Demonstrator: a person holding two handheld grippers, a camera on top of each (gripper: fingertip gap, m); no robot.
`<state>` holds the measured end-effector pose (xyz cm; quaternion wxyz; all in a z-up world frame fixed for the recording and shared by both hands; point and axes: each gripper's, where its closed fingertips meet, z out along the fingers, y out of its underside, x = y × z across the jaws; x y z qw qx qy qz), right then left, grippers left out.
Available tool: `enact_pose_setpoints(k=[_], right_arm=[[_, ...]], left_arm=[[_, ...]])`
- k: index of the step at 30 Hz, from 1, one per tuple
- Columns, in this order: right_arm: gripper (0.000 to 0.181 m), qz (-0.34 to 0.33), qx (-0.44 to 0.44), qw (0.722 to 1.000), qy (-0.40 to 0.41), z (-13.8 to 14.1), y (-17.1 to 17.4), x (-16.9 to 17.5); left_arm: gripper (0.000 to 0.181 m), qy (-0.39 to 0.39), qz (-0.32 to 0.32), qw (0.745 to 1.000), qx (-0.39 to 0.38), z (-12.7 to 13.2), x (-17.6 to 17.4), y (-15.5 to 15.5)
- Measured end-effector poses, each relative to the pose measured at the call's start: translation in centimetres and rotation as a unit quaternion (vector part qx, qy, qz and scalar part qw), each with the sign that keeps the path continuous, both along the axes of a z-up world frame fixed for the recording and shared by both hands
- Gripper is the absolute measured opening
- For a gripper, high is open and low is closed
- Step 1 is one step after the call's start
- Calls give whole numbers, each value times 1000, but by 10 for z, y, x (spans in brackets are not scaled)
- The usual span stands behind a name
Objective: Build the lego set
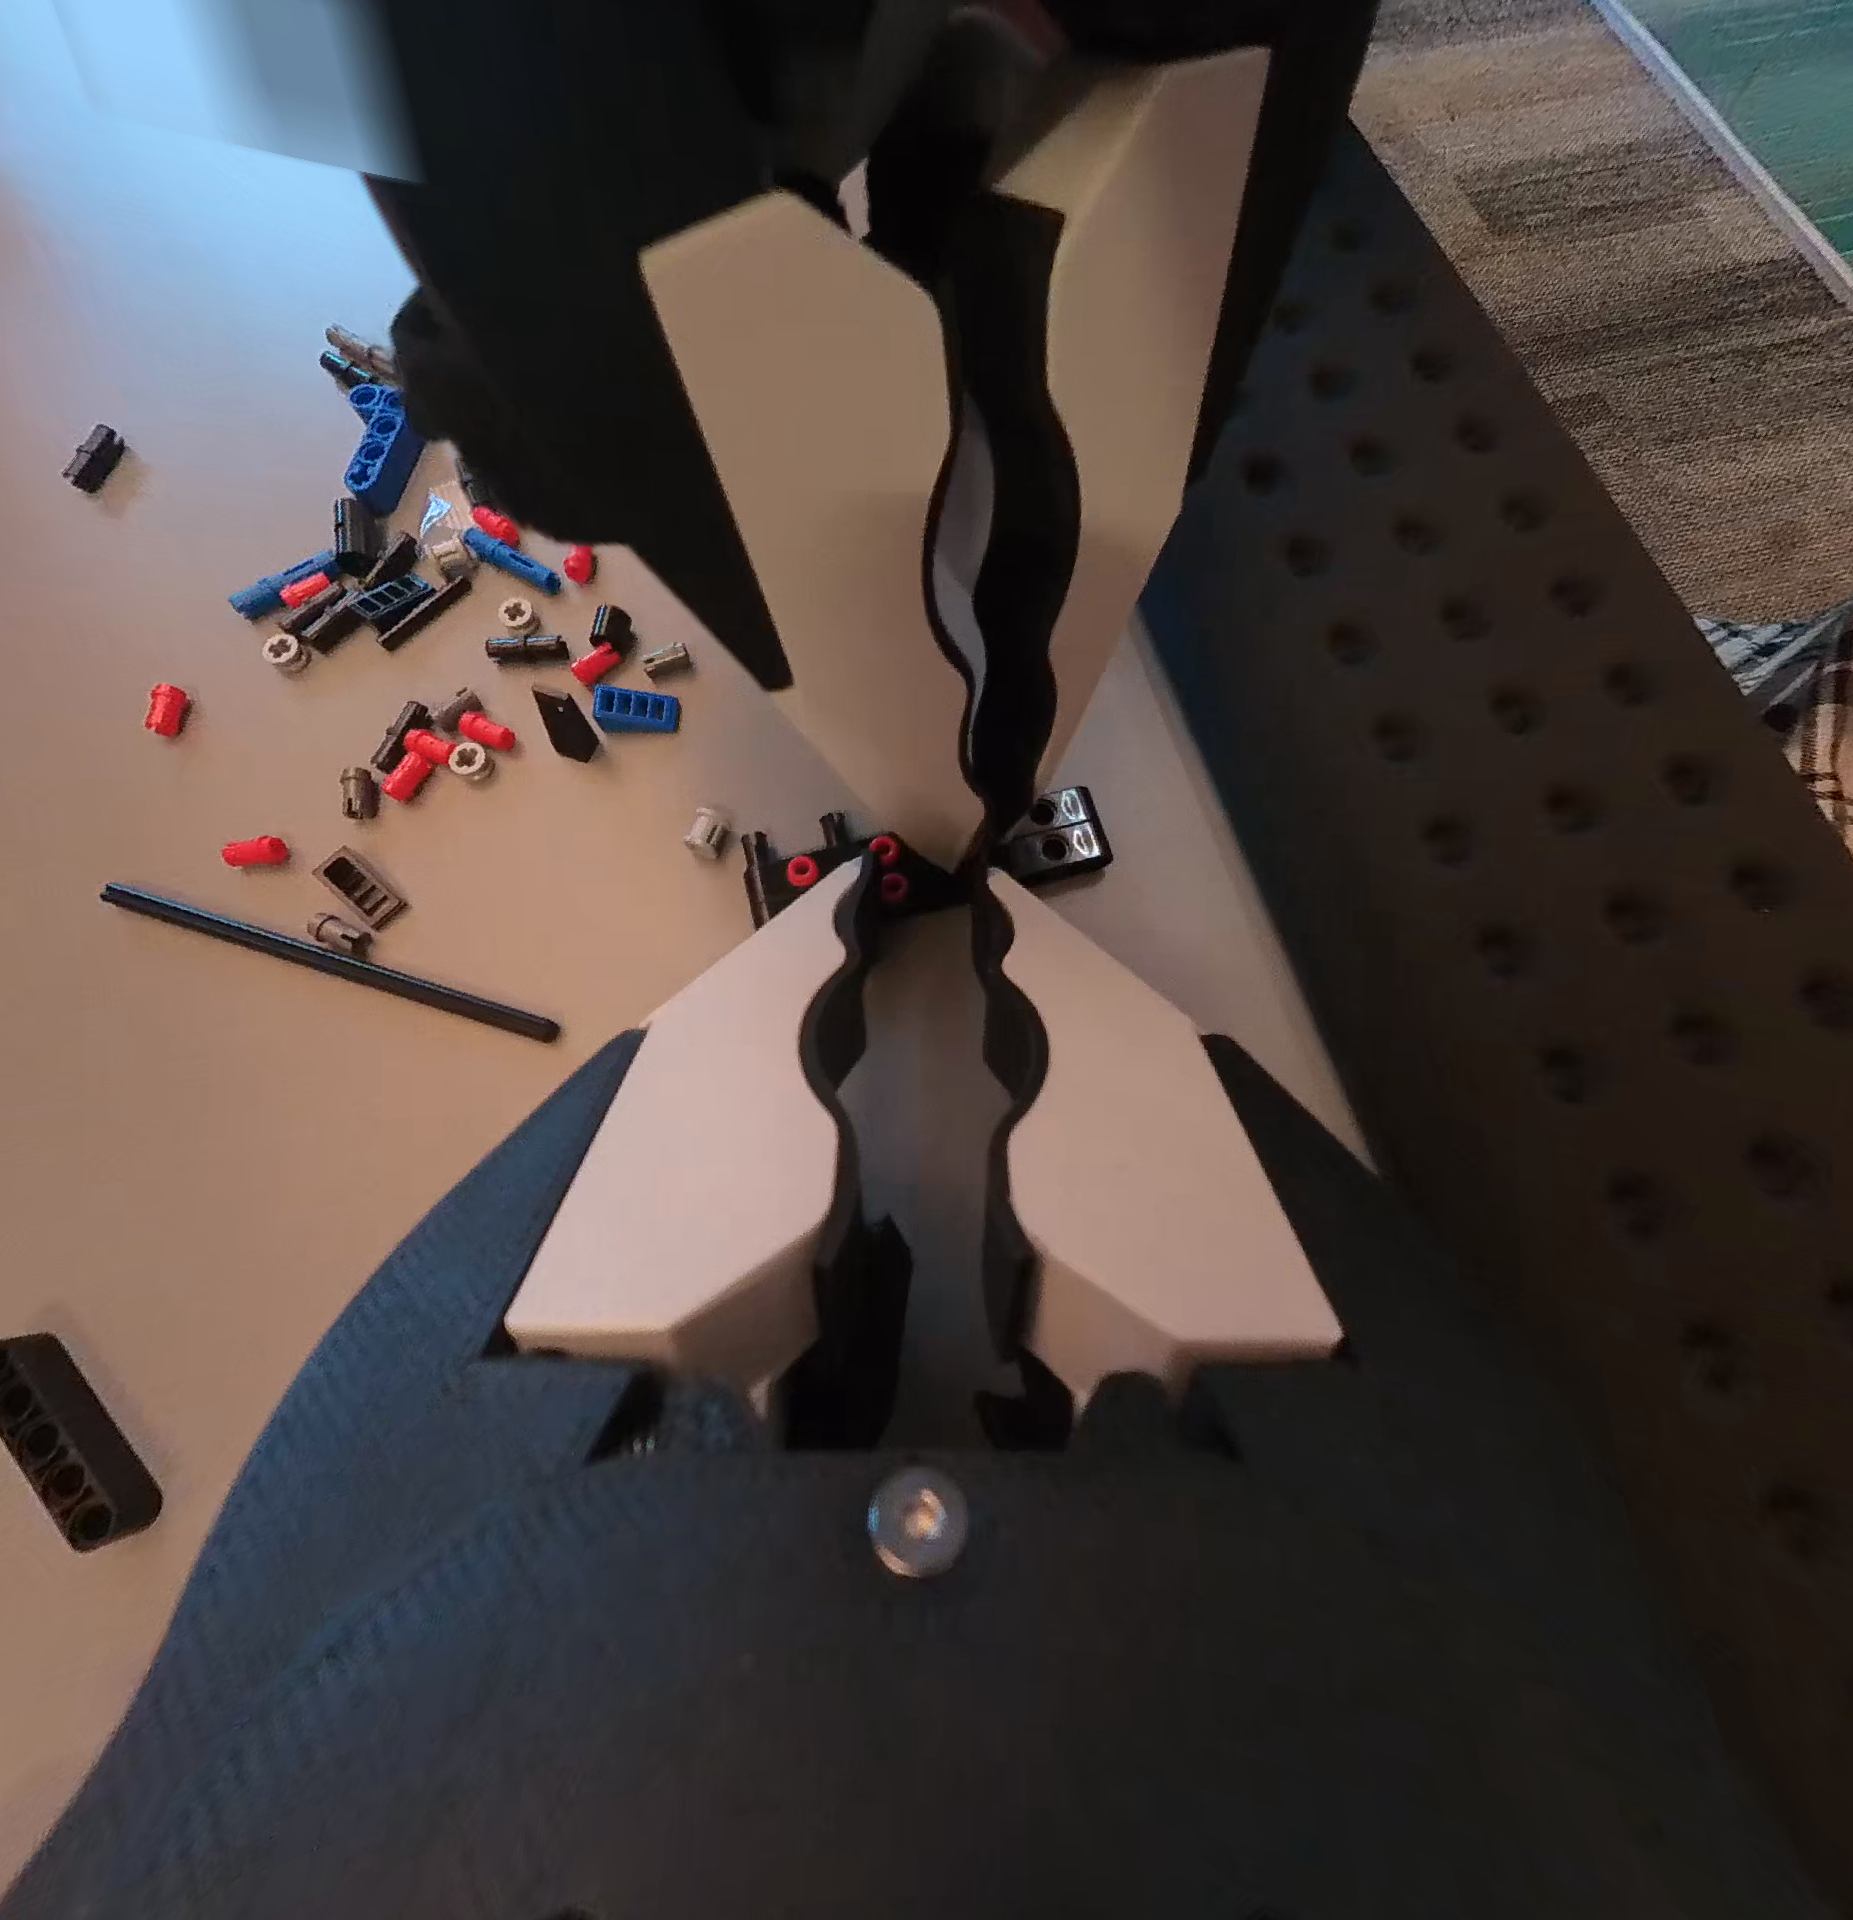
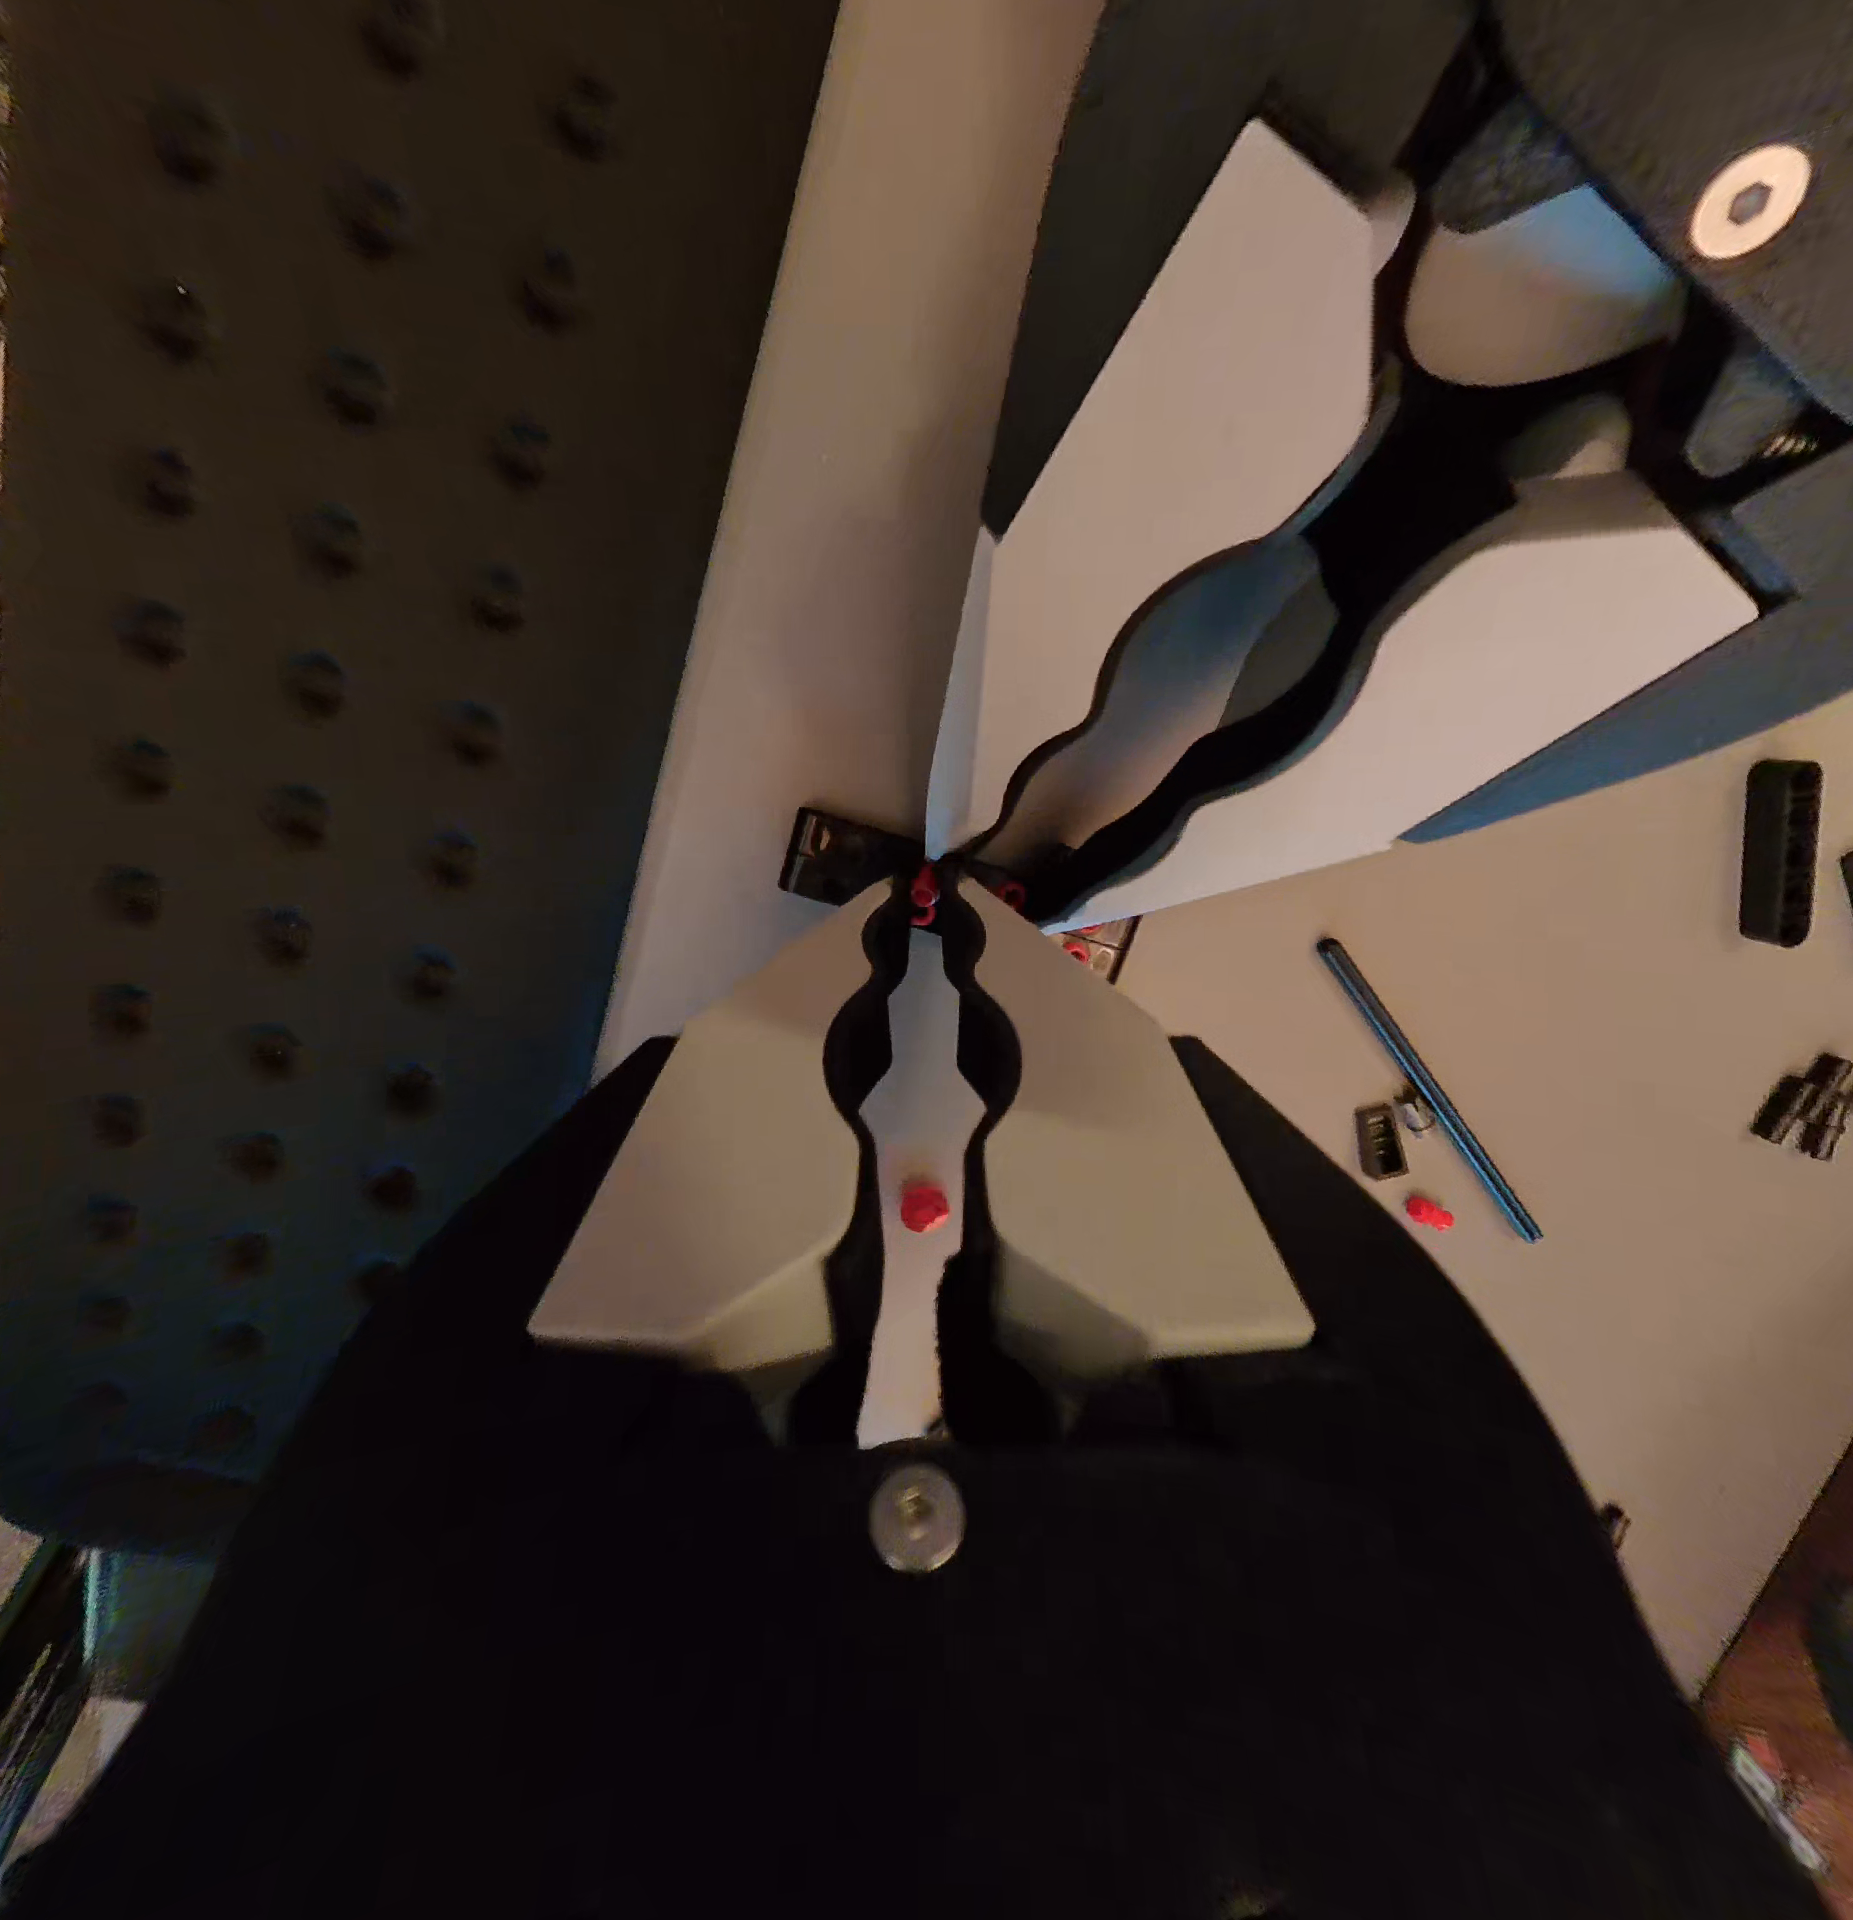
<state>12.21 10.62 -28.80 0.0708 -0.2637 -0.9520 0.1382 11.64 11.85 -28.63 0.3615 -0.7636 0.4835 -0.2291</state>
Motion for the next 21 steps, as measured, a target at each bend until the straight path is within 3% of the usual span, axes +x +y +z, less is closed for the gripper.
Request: enact_pose_setpoints(k=[21], right_arm=[[7, -33, 16, 996, 76, 4, -1, 1]], left_arm=[[14, 1, 1, 1000, 2, 0, 0, 0]])
